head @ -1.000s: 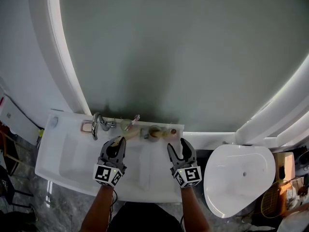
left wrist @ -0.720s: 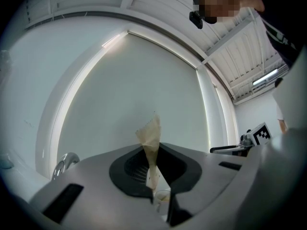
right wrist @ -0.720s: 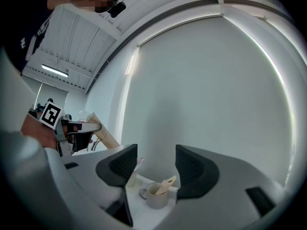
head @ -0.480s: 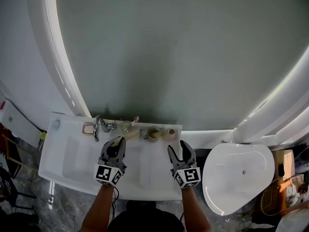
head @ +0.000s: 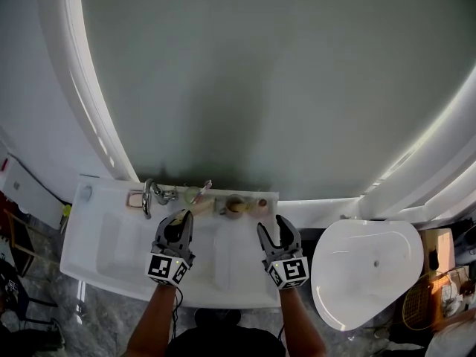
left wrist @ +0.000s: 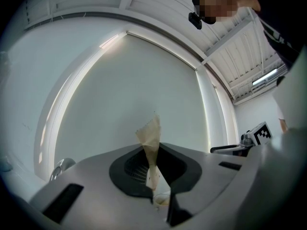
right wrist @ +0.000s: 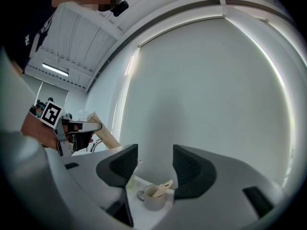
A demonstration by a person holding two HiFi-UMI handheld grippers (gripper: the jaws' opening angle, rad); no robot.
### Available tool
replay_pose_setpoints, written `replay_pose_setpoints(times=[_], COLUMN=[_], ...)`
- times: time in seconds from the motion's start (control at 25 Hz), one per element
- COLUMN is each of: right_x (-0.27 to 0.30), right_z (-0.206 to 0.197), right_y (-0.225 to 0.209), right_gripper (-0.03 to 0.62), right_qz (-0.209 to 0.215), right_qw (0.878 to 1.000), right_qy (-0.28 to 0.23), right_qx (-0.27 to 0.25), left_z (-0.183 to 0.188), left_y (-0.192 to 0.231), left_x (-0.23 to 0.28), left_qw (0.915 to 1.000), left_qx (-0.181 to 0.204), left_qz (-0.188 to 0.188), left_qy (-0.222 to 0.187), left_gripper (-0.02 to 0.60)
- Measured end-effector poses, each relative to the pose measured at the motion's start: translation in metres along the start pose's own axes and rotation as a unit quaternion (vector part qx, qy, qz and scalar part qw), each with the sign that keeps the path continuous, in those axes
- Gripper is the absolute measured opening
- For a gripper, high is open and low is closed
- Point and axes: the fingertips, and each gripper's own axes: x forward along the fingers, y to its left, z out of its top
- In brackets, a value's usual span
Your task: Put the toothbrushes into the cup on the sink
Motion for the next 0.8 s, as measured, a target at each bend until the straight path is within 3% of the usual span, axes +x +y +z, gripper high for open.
replay_pose_setpoints(times=[0.12,0.28,0.8], right_x=[-0.0024,-0.0083,-0.0094], right_z=[-0.0004,-0.0009,-0.0006], right_y=[0.0002,-0.0021,0.0011], right_gripper=[0.209,0.072,0.028], right_qz=[-0.002,-0.014,-0.004], right_qw=[1.000,1.000,1.000], right_qy=[0.001,-0.001,-0.003], right_qx=[0.001,-0.001,0.008], left_z=[0.0004,0.0012,-0.0018], left_y=[-0.0010,-0.0013,0.0008], left_x=[-0.0006,-0.0015,0.0021], left_qw=[1.0000,1.0000,0.9999], left_qx=[-0.002,-0.002,-0.008], left_qz=[0.002,0.003,0.004], left_qy=[0.001,-0.001,0.006], left_gripper=[0.046,0.046,0.046])
